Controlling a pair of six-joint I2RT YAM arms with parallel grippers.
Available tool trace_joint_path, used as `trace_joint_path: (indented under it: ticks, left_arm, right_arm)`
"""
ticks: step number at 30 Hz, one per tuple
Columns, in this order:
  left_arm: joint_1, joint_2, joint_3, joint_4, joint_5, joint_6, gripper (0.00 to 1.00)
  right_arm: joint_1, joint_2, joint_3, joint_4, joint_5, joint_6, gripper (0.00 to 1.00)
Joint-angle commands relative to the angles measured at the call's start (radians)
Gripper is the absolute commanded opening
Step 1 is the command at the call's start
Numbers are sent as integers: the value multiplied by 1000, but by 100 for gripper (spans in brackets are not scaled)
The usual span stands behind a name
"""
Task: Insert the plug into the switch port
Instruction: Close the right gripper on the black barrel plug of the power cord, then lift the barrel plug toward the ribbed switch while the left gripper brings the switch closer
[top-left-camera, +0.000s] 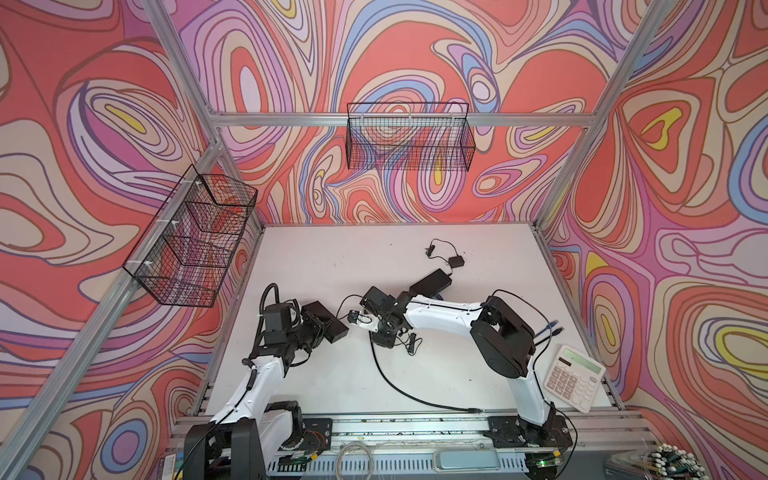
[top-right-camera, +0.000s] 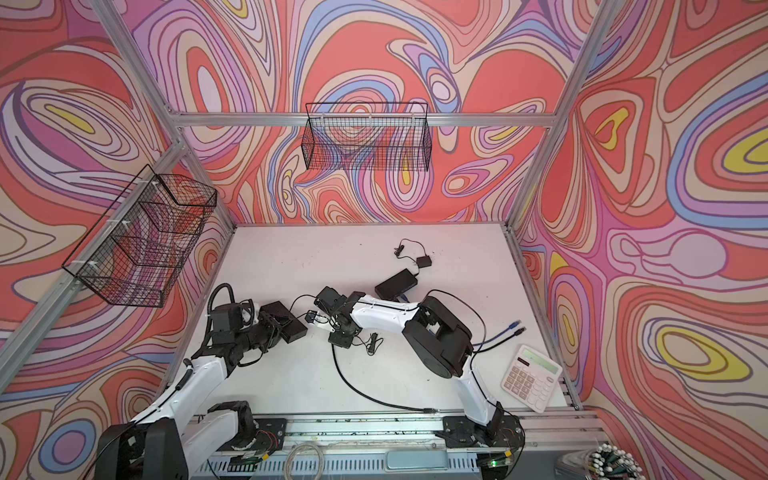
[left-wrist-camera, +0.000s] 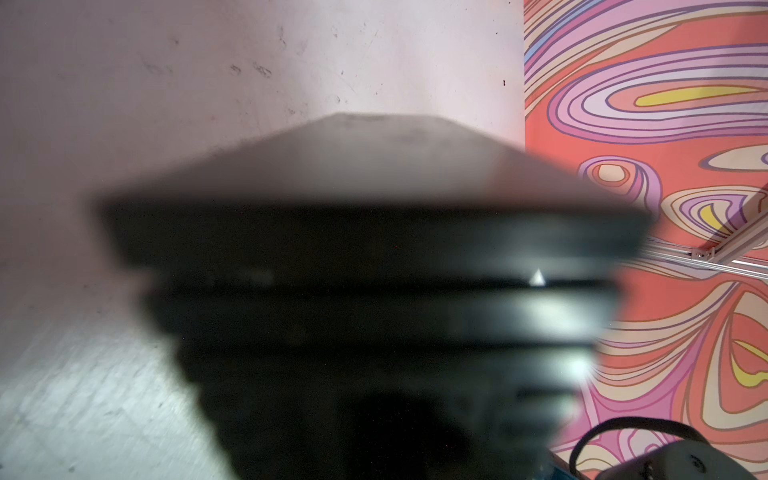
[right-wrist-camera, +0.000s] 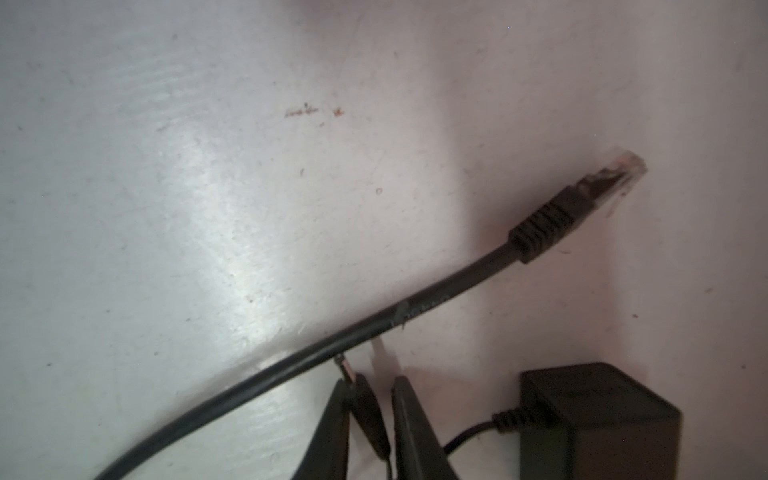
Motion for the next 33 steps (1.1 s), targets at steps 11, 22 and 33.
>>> trace_joint_path:
  ticks: [11, 22, 33]
  left_arm:
    - [7, -19, 1, 6, 21, 11, 23]
    - [-14, -86, 43, 70, -12, -140, 23]
    - [-176, -11, 76, 306, -132, -200, 23]
  right_arm:
    - [-14, -22, -17, 52, -21, 44, 0]
    - [-56, -203, -62, 70, -128, 292, 0]
    - [-55, -273, -111, 142, -242, 468, 0]
